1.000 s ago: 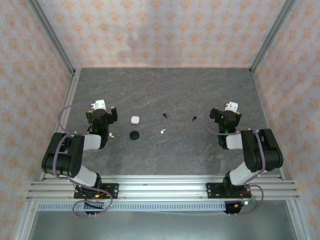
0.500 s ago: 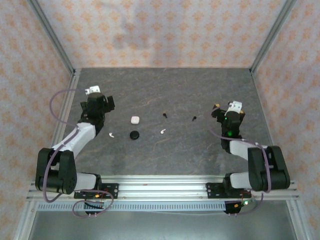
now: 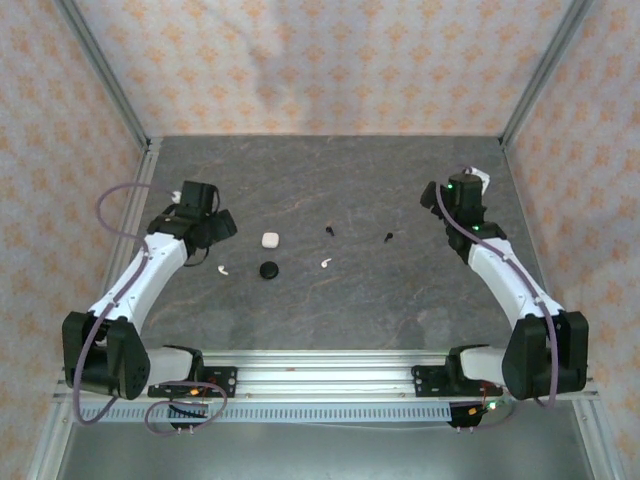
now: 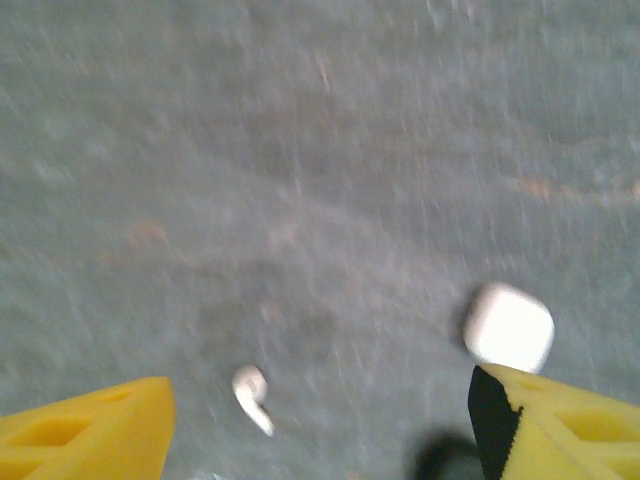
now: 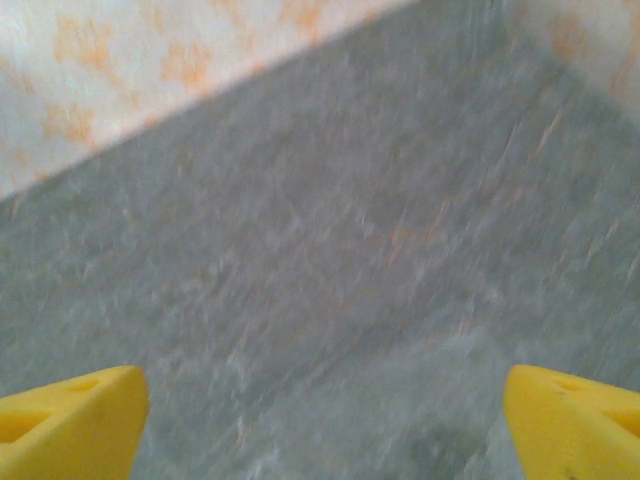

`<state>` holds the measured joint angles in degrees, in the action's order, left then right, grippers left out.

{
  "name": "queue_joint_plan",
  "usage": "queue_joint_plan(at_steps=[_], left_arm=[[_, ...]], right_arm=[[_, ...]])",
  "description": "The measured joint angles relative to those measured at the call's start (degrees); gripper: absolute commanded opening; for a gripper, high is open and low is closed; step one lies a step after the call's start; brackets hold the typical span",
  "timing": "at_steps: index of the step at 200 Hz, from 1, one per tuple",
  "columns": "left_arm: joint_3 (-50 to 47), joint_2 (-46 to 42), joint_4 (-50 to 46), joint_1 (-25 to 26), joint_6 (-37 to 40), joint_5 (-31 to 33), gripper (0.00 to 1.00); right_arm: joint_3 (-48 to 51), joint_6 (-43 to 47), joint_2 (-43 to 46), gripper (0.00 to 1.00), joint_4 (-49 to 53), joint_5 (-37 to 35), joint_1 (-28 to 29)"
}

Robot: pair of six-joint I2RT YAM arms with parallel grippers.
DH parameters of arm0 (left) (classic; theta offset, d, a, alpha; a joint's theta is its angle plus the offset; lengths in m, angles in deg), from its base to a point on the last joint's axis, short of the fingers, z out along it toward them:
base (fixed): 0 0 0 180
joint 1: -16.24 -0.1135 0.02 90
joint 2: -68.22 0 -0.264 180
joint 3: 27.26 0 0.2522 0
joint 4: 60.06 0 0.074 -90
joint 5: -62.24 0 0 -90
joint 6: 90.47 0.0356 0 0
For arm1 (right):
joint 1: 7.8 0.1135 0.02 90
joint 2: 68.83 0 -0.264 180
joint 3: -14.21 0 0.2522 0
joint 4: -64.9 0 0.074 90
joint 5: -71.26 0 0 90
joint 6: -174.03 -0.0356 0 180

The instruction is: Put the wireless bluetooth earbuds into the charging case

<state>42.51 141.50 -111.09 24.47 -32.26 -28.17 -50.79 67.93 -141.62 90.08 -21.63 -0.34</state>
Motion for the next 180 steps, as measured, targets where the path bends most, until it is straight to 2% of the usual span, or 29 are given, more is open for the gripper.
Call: queue_joint_plan(at_steps=[34,66,112,147,180], left_arm=[[-0.6,0.5,-5.3,14.0,-15.0,-0.7,0.73],[-0.6,5.5,-6.0,20.4,-27.1,-1.8,0.72],[-1.0,11.8,-3.0,21.6,-35.8,-5.3,0.72],[-0.8,16.8,-1.4,21.4,-37.4,-6.9,0.71],[-0.5,19.8,1.0,19.7,-37.4,-8.3,0.72]], right_arm=[[-0.7,-3.8,-3.9,0.89,9.6,3.0,6.4],[-6.5,-2.8,-8.3,0.84,14.6,6.7,13.2],[-11.3,-1.9,-10.6,0.84,15.7,13.4,18.7],[-10.2,-1.9,-10.5,0.84,16.0,16.1,21.8],[-7.7,-2.3,-10.2,0.84,16.2,17.5,22.2]])
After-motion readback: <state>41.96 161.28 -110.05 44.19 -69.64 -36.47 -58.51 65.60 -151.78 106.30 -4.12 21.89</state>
